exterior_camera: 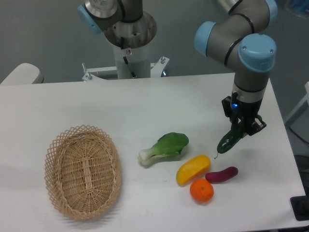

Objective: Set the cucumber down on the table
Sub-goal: 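Hold the green cucumber in the gripper and lift it slightly, then carry the cucumber toward the bok choy and lower it to the table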

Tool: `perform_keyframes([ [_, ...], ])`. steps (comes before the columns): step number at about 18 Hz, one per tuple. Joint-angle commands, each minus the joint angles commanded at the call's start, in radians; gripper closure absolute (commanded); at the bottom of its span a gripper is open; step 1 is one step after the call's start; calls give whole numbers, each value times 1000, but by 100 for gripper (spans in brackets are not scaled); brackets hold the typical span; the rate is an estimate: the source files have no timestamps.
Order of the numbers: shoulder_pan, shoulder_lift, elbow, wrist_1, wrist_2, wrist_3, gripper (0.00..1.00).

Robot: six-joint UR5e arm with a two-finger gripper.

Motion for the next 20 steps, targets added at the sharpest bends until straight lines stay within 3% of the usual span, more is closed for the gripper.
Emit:
perform_keyframes([
  [10, 49, 8, -98, 12, -2, 250, 73],
  [15, 28, 9, -173, 21, -2, 342, 73],
  [20, 8, -35, -206, 40, 3, 339, 73],
])
